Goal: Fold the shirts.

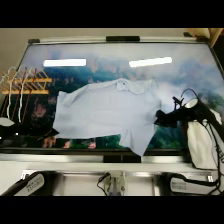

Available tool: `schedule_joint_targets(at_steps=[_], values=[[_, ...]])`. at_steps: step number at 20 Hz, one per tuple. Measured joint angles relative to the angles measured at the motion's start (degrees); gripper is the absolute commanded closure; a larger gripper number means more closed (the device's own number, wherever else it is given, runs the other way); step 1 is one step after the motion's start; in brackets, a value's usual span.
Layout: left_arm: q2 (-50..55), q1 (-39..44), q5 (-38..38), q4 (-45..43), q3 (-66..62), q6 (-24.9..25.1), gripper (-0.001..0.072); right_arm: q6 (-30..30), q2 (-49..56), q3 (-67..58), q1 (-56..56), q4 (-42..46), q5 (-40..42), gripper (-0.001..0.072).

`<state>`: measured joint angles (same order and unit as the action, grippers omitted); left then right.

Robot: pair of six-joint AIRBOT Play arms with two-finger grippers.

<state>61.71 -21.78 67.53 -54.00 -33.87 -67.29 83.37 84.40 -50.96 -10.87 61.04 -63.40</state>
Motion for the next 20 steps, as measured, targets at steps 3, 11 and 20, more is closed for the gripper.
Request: schedule_joint_targets(at_steps=[3, 11, 20], values=[[-1.8, 0.0, 2.0, 0.0, -7.4, 0.0, 0.0676, -3.5, -4.6, -3.0, 0.0, -2.0, -1.9, 0.0653], [-19.8, 0.0, -4.8, -0.2, -56.8, -5.2, 0.0674, -12.8, -36.3, -37.3, 0.0, -2.1, 6.1, 0.0653], [-34.8, 0.0, -2.0, -12.4, -73.9, -22.6, 0.0675, -2.4, -58.7, -48.8, -0.1, 11.6, 7.0, 0.0653]])
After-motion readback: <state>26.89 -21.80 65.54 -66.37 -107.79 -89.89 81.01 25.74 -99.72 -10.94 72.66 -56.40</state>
